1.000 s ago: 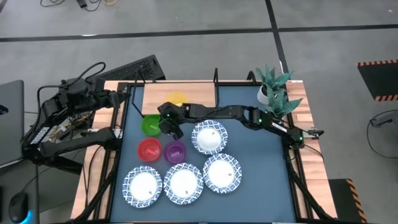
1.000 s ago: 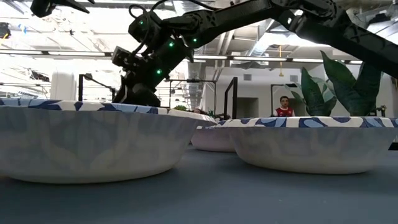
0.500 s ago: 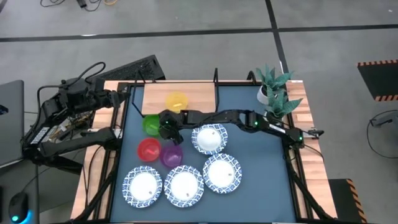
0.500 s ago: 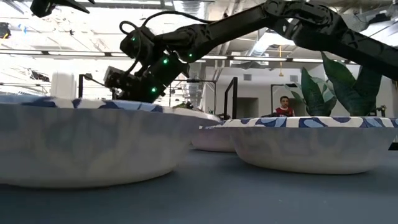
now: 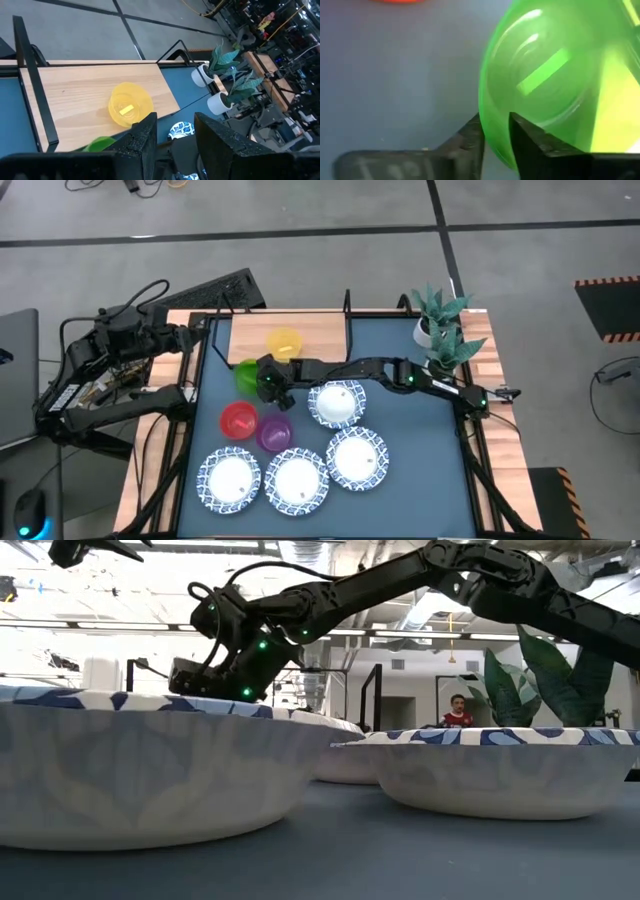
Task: Place and stack bowls onto a shelf
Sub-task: Stack the green bowl on top of the yellow bowl on the shelf
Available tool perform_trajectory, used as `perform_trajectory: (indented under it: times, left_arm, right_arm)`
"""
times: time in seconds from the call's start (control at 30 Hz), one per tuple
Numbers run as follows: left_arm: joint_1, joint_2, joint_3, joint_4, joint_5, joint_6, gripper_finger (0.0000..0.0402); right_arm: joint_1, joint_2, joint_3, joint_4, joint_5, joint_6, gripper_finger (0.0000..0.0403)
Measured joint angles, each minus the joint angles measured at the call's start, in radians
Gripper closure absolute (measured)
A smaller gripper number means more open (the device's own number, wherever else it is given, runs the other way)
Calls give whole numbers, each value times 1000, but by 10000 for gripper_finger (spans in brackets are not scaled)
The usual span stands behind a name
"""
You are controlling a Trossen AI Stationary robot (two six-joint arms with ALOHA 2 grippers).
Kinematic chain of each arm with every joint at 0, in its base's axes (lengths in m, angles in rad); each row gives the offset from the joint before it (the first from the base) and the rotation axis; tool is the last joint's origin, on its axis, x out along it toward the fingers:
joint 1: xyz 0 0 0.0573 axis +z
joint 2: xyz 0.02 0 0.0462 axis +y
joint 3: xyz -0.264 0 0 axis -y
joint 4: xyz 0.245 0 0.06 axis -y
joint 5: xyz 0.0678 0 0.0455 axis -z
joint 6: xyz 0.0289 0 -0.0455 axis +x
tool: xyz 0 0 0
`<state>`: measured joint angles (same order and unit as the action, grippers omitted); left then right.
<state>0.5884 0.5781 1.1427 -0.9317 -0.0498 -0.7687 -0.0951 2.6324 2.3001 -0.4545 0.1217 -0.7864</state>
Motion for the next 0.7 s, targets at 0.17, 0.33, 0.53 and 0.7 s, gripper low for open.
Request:
perform_trajectory:
  times: [0.17, 0.33, 0.53, 0.7]
  left_arm:
    - [0, 0, 0, -1, -18, 11, 287]
    - [0, 0, 0, -1, -18, 24, 287]
    - [0, 0, 0, -2, -18, 27, 287]
    - [0, 0, 0, -3, -18, 27, 287]
  right_arm:
    - [16, -13, 0, -47, 4, -4, 365]
    - [29, -44, -1, -62, 7, 0, 380]
    - [33, -116, 0, -65, 13, 14, 378]
    - [22, -215, 0, -98, 13, 56, 378]
